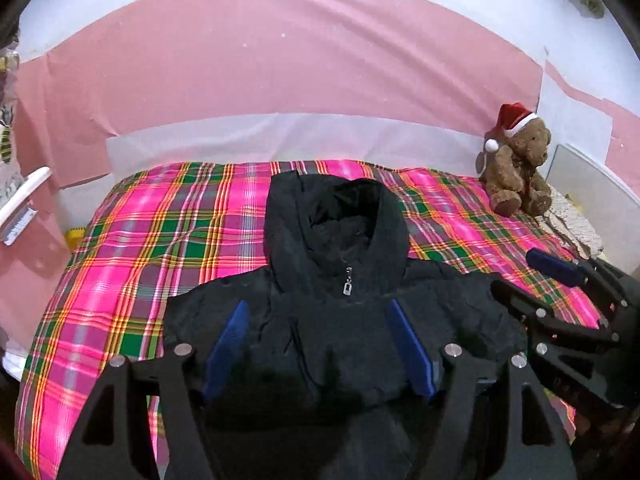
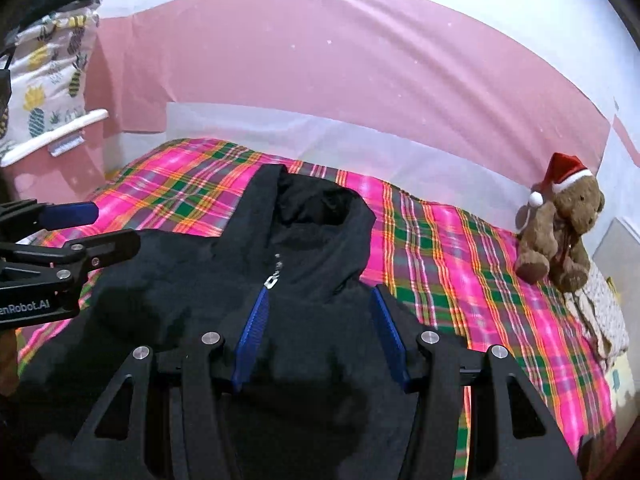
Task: Fold large clothes
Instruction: 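Grasp the jacket hem with both grippers and lift it toward the hood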
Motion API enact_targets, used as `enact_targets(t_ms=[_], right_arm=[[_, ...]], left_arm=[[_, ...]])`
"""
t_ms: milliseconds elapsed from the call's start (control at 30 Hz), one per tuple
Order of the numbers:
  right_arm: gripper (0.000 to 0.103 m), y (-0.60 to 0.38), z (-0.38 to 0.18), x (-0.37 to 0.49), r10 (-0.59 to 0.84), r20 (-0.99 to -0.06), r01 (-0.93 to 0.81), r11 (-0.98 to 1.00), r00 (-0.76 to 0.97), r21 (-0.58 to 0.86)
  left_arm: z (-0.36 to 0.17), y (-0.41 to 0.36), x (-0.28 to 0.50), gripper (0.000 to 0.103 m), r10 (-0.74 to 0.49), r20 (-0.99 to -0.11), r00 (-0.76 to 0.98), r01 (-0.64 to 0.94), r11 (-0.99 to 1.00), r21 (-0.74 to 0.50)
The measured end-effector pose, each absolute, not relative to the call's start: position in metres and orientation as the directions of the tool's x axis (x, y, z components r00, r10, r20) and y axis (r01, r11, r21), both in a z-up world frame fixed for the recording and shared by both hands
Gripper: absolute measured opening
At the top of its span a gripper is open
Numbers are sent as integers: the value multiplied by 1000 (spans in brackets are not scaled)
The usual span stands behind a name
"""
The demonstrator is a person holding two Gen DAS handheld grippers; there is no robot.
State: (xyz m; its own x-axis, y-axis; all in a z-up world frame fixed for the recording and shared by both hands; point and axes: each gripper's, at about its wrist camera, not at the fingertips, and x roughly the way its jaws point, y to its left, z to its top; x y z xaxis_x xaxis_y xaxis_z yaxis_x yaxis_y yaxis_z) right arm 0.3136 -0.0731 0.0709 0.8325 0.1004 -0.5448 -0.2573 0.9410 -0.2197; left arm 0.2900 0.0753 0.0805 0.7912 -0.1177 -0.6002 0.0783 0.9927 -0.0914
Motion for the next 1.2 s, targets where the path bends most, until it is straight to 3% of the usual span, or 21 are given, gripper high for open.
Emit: enact_targets(t_ms=[633, 900, 1200], right_arm=[[53, -69, 25, 431, 123, -606, -322, 918, 786, -230], [53, -86, 10, 516, 210, -669, -339, 938, 713, -66], [53, -104, -19, 609, 193, -731, -268, 963, 654, 14]], left_arm=[[31, 97, 418, 74, -89, -668, 739, 48, 996, -80], [16, 95, 486, 74, -108, -686, 720, 60, 994, -94], [-13, 95, 558, 74, -62, -722, 689, 22, 998, -64]])
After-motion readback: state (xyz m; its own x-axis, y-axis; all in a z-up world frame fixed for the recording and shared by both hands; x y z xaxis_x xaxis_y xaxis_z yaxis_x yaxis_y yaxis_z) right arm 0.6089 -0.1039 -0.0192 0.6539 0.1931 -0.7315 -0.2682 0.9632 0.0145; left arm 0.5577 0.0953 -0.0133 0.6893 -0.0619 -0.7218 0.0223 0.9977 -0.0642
